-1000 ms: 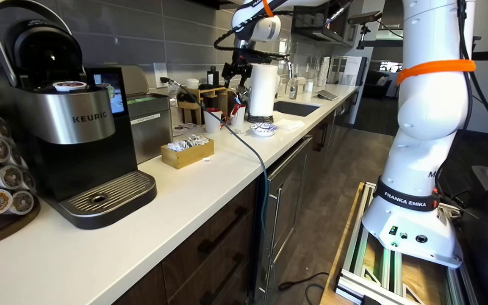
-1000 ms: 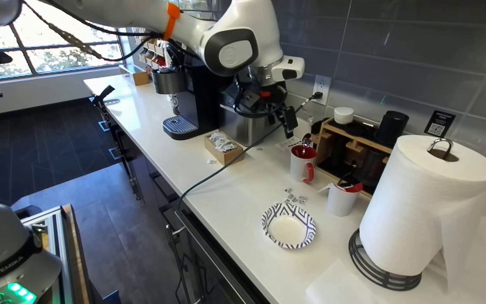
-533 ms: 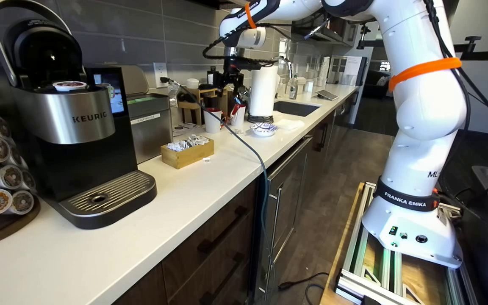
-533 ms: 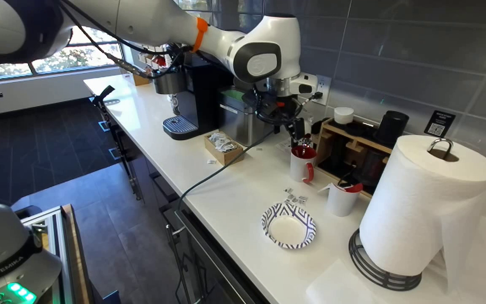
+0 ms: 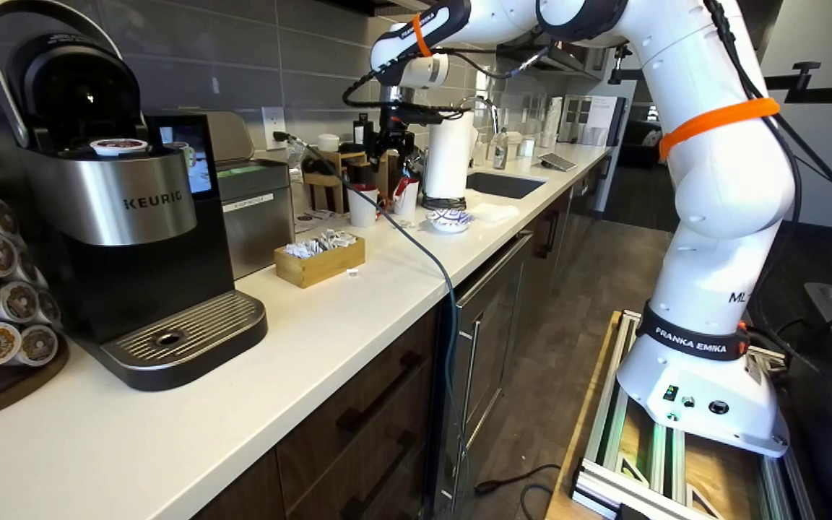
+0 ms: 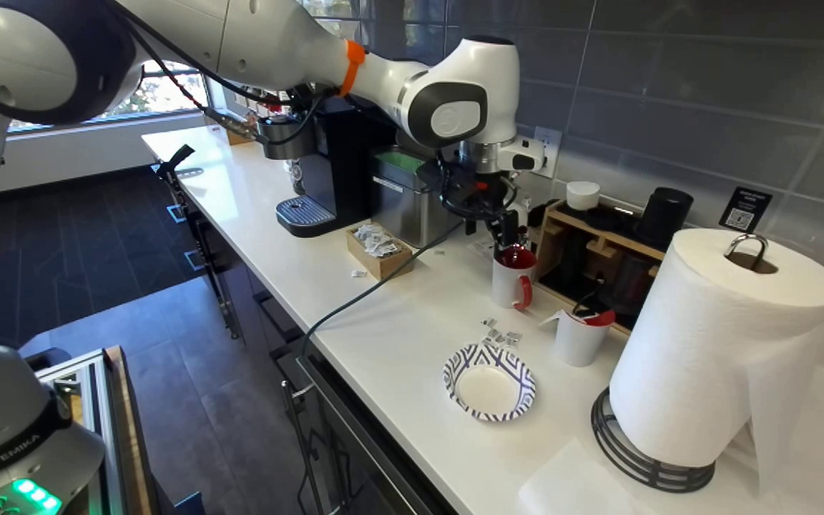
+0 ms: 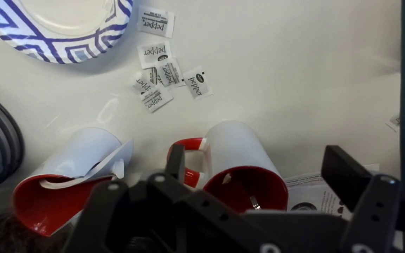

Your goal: Take the straw out of the cup and place it on the bowl

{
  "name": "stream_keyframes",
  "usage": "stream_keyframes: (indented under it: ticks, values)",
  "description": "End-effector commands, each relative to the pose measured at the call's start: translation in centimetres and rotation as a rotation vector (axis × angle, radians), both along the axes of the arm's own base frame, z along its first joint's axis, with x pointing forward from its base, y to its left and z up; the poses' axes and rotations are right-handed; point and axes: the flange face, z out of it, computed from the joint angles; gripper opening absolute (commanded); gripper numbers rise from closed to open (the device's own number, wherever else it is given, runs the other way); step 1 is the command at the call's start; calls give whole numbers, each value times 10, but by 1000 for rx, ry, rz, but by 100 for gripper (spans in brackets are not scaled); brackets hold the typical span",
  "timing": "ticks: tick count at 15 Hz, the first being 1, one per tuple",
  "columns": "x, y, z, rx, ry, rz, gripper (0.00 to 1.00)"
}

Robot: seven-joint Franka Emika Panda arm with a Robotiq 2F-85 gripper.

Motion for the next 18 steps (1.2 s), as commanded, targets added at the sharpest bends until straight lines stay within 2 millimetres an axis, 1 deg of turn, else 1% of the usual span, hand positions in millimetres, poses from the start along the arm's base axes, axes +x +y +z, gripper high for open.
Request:
stream_keyframes:
  ticks: [1, 4, 8, 11, 15, 16, 18]
  values:
    - [6, 4, -6, 11, 11, -69, 100]
    - [11, 4, -18, 56, 14, -169, 100]
    - [16, -5, -31, 81, 1, -291, 100]
    - [21, -15, -33, 93, -35, -368, 100]
    - [26, -21, -32, 102, -70, -418, 100]
    - [26, -20, -32, 104, -80, -428, 99]
    - [27, -18, -32, 105, -80, -434, 94]
